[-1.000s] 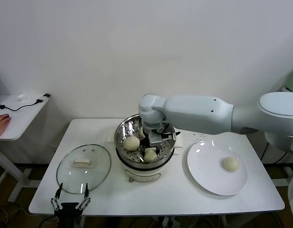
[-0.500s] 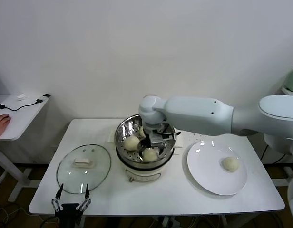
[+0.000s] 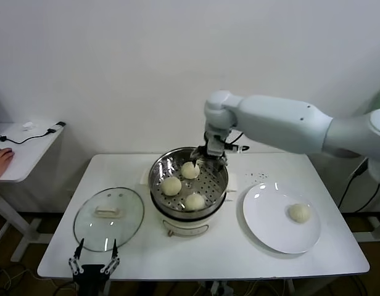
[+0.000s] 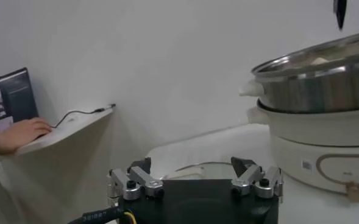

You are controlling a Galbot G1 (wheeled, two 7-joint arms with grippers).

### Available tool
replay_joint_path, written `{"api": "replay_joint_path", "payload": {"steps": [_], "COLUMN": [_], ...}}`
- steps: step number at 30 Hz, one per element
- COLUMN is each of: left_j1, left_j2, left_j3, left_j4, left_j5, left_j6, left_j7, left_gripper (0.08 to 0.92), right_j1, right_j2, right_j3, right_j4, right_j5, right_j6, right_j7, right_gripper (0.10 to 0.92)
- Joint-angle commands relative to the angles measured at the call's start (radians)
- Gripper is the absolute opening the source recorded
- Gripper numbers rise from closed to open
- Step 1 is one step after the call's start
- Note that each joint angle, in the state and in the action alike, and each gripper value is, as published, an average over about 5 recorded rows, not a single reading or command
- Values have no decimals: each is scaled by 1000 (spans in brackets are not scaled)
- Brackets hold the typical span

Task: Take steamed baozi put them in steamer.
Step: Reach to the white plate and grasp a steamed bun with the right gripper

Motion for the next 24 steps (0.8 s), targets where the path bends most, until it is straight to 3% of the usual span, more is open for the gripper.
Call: {"api": "replay_joint_path", "payload": {"steps": [1,6,14,20,24], "left_j1": [3,-11,-4,-1,3], "left_j2": [16,26,30,26,23], "left_j3": [6,6,-5,-9,-11], "left_j4": [-2,-7,-11,-7,-8], "left_j5": [3,8,1,4,9], "left_j6": [-2,6,2,2,2], "left_j7": [1,3,2,1,1], "left_gripper": [823,823,823,823,823], "right_j1": [70,-19,-341,-582,-691], "right_j2": [-213,-352,-542,-575,-561], "right_j3": [-91,-76,144,373,467], "right_j4": [-98,-77,-68,-139,-175], "right_j5": [450,415,208,-25,-103], "right_j6": [-456,-516,-539,-448,-427], "right_j7": [25,30,16,-27,-35], "right_gripper": [823,823,823,823,823]}}
